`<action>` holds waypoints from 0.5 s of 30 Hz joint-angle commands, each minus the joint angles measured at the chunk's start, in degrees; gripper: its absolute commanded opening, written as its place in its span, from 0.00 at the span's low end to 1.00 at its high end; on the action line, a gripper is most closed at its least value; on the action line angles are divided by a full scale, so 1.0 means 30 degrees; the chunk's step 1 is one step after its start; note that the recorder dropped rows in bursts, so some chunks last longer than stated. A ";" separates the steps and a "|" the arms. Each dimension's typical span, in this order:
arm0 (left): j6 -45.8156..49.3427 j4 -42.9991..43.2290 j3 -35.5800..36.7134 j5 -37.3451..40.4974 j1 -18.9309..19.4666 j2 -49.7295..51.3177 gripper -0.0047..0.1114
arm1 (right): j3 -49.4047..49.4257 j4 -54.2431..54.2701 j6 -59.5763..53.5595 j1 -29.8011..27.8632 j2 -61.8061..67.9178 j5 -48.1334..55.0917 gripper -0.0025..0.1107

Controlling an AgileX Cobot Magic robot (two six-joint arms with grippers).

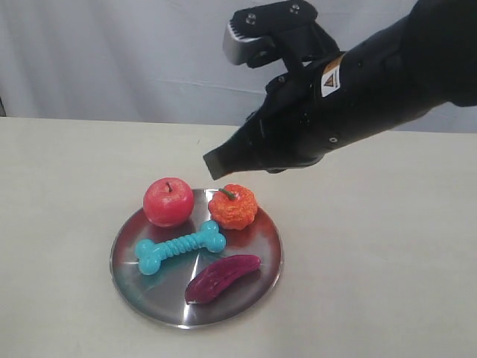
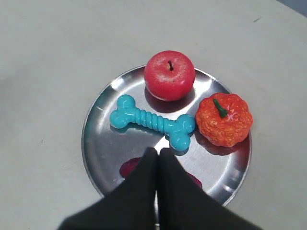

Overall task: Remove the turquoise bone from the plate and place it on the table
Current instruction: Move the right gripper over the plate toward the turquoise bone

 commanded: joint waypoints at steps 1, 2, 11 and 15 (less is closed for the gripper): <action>-0.0014 0.0005 0.0062 -0.0057 -0.0132 -0.0025 0.04 | -0.0110 0.0229 -0.1701 0.0733 0.0402 0.0374 0.16; -0.0014 0.0005 0.0062 -0.0057 -0.0132 -0.0025 0.04 | -0.0110 0.0196 -0.1856 0.0987 0.0540 0.0374 0.24; -0.0014 0.0005 0.0062 -0.0057 -0.0132 -0.0025 0.04 | -0.0110 0.0196 -0.4244 0.2986 0.2355 0.0232 0.93; -0.0014 0.0005 0.0062 -0.0057 -0.0132 -0.0025 0.04 | -0.0110 0.0196 -0.4505 0.3178 0.3259 -0.0650 0.90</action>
